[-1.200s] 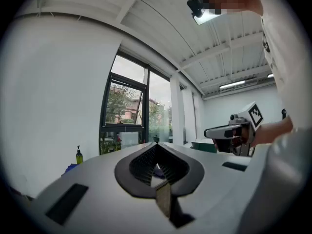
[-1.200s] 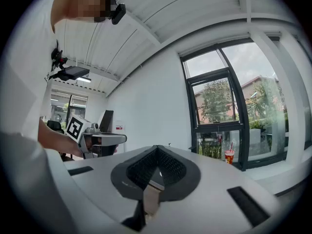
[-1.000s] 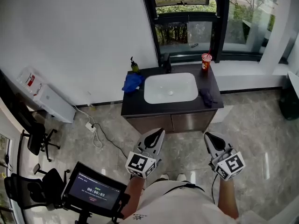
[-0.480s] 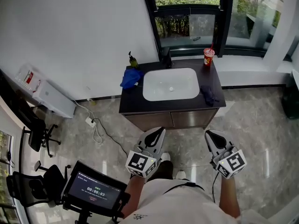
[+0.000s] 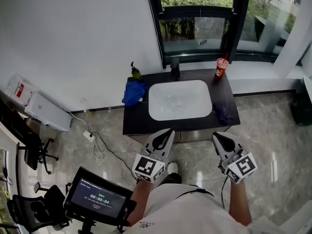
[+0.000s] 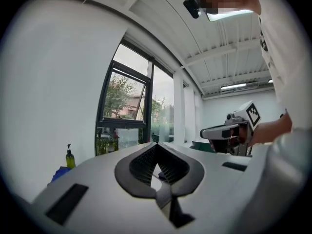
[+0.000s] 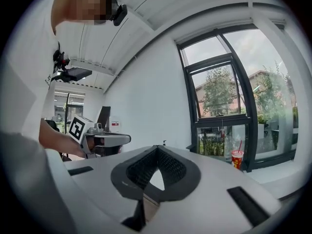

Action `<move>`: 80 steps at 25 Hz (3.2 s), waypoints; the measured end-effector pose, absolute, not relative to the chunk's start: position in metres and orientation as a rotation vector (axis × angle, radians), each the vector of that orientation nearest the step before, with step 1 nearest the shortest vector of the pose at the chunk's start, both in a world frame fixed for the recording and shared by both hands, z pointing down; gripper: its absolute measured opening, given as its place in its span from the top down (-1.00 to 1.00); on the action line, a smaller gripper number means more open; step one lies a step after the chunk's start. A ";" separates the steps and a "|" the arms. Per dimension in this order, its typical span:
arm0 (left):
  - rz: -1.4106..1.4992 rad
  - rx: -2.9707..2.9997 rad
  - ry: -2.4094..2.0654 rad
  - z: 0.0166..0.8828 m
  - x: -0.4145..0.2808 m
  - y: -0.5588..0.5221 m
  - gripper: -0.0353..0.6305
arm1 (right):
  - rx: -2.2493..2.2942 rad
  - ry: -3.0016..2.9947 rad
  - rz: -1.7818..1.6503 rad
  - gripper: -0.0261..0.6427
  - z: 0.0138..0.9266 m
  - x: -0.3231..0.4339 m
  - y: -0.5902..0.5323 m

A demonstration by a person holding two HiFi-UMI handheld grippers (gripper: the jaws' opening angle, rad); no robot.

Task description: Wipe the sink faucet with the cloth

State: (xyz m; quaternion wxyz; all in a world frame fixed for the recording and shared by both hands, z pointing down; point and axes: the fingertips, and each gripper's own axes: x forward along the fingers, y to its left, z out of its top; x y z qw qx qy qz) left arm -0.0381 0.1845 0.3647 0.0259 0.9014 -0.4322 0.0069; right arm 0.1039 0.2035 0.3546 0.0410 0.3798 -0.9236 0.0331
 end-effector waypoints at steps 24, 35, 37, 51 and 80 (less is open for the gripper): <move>0.075 2.847 -1.218 0.369 -0.044 -0.001 0.89 | 1.139 -2.864 0.146 0.91 0.360 0.060 0.013; 0.078 2.742 -1.434 0.369 -0.028 -0.071 0.89 | 0.896 -2.952 0.160 0.91 0.362 0.057 -0.062; 0.085 2.722 -1.442 0.376 -0.028 -0.077 0.89 | 0.881 -2.956 0.174 0.91 0.366 0.056 -0.067; 0.225 2.853 -1.082 0.416 0.019 -0.095 0.89 | 1.152 -2.864 0.232 0.91 0.390 0.079 -0.070; 0.442 2.879 -0.225 0.516 0.193 -0.019 0.89 | 1.322 -2.044 0.463 0.43 0.664 0.249 -0.026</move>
